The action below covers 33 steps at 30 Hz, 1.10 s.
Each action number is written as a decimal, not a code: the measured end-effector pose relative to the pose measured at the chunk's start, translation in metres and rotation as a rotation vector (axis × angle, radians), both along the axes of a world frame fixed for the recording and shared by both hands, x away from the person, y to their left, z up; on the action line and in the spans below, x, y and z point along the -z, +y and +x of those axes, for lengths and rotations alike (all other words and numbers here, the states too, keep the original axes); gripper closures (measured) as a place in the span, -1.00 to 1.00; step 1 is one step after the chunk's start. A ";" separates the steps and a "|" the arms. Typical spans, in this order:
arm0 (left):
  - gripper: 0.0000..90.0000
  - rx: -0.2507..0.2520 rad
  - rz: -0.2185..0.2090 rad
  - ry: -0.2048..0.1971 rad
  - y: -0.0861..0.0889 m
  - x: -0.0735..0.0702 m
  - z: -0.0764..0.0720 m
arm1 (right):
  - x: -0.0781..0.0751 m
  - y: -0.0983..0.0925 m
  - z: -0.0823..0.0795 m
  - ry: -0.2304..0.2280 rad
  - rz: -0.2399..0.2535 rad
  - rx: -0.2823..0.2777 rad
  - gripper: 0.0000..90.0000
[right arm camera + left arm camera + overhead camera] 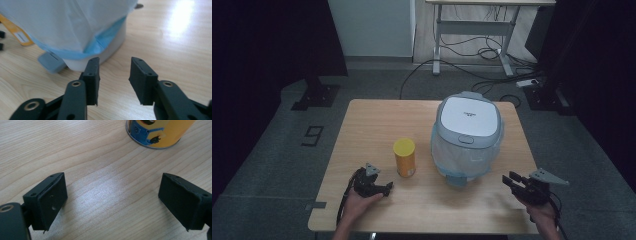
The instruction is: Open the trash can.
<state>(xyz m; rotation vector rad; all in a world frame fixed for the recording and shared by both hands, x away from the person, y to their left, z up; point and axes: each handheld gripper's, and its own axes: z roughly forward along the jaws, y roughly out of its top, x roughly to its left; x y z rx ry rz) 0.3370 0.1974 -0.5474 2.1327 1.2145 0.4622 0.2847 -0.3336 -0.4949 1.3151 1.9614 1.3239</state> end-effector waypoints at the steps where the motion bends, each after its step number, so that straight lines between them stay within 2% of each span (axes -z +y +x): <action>1: -0.82 0.001 -0.001 -0.001 0.000 0.000 0.000 | -0.003 0.000 -0.001 -0.007 0.002 -0.007 0.40; 6: -0.82 -0.002 0.000 -0.001 0.000 0.000 0.000 | -0.017 0.002 -0.005 -0.034 0.042 -0.033 0.53; 7: -0.82 -0.006 0.000 -0.001 0.000 0.000 0.000 | -0.026 0.004 -0.006 -0.042 0.073 -0.063 0.59; 8: -0.82 -0.006 0.000 -0.001 0.000 0.000 0.000 | -0.026 0.004 -0.006 -0.042 0.073 -0.063 0.59; 9: -0.82 -0.008 0.000 -0.001 -0.001 0.000 -0.001 | -0.034 0.006 -0.008 -0.058 0.086 -0.103 0.66; 11: -0.82 -0.009 0.000 -0.001 -0.001 0.000 -0.001 | -0.037 0.007 -0.008 -0.067 0.085 -0.119 0.68; 12: -0.82 -0.008 0.000 0.000 0.000 0.000 -0.001 | -0.045 0.010 -0.009 -0.079 0.089 -0.148 0.73; 16: -0.82 -0.010 -0.001 0.000 -0.001 0.000 -0.001 | -0.060 0.014 -0.005 -0.090 0.114 -0.214 0.89; 22: -0.82 -0.009 -0.002 0.000 -0.001 0.000 0.000 | -0.081 0.020 0.000 -0.120 0.107 -0.216 0.98; 29: -0.82 -0.009 -0.002 0.001 -0.001 0.000 0.000 | -0.092 0.026 0.005 -0.114 0.107 -0.234 0.99; 33: -0.82 -0.009 -0.001 0.001 -0.001 0.000 0.000 | -0.104 0.029 0.005 -0.121 0.128 -0.254 0.99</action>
